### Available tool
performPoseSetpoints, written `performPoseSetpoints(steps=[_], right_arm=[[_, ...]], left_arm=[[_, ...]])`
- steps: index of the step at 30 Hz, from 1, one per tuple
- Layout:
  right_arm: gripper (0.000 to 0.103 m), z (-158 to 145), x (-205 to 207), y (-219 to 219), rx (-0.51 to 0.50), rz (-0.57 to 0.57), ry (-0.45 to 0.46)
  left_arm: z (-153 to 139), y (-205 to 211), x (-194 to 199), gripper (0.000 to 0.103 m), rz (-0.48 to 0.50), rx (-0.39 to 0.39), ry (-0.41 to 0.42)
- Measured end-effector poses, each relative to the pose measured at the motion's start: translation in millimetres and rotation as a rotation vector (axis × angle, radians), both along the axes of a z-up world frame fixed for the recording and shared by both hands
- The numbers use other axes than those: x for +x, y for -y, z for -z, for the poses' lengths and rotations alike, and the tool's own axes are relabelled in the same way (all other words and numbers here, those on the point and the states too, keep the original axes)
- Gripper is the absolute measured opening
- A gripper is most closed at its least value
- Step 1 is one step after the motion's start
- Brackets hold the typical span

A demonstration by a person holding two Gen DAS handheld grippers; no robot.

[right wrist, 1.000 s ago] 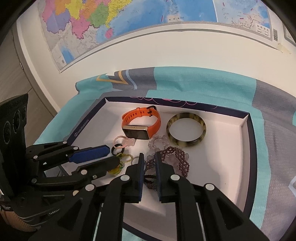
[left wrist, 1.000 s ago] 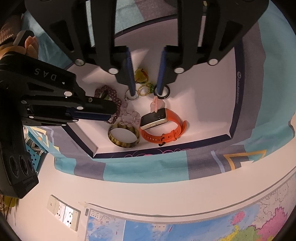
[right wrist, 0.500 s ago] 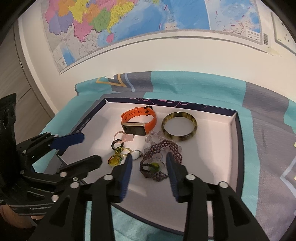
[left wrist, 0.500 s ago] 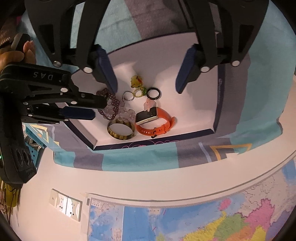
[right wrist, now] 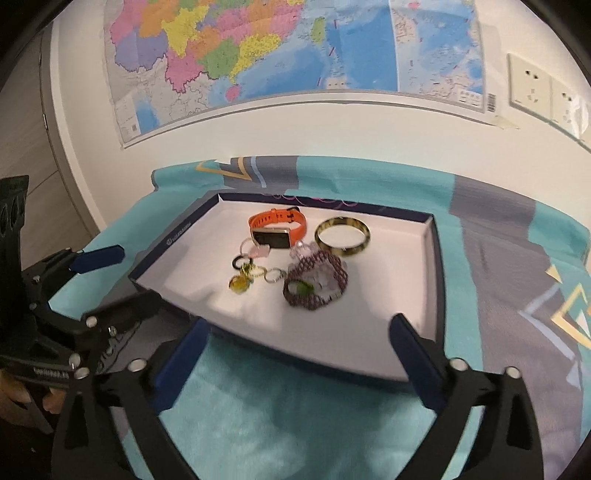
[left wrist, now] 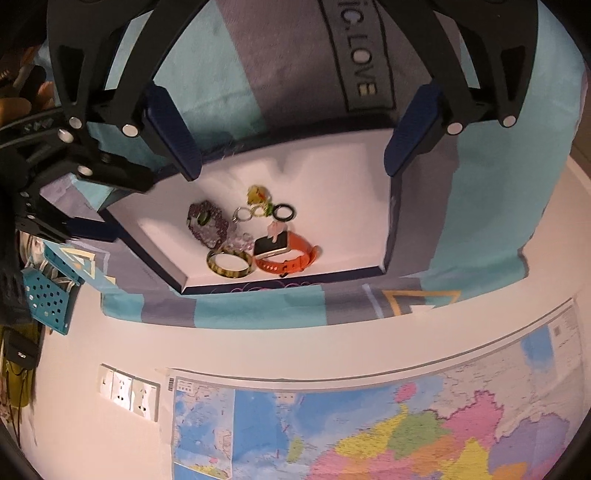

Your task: Organize jewelry

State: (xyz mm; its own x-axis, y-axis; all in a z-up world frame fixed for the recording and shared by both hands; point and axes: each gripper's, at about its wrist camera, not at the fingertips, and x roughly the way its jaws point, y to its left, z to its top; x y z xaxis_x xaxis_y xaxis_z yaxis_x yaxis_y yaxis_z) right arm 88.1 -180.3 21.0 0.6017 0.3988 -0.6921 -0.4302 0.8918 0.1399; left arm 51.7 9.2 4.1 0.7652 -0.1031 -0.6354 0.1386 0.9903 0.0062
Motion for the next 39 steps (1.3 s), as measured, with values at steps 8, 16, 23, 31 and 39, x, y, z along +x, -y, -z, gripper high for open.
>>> performPoseSetpoints(steps=[8,16,23,31,39], right_arm=[[0.096,7,-23,5,-0.045,0.042,0.005],[0.096,9,-36,3,-0.049,0.036,-0.004],[0.096,11,-38,2,-0.046,0.036,-0.015],[0.096,13,-38,3,-0.044,0.035,-0.022],[0.096,13,-39,3,-0.043,0.037,-0.022]], left_arm=[[10,-7,-17,0.097,-0.056,-0.031,-0.033],[9,-5,-26,0.097,-0.087,-0.021,-0.03],[11,-9,-28,0.097,-0.11,-0.038,-0.049],[14,-11,-26,0.097,-0.126,-0.041,-0.068],[15,-11,-25,0.097,-0.138,-0.034,-0.077]])
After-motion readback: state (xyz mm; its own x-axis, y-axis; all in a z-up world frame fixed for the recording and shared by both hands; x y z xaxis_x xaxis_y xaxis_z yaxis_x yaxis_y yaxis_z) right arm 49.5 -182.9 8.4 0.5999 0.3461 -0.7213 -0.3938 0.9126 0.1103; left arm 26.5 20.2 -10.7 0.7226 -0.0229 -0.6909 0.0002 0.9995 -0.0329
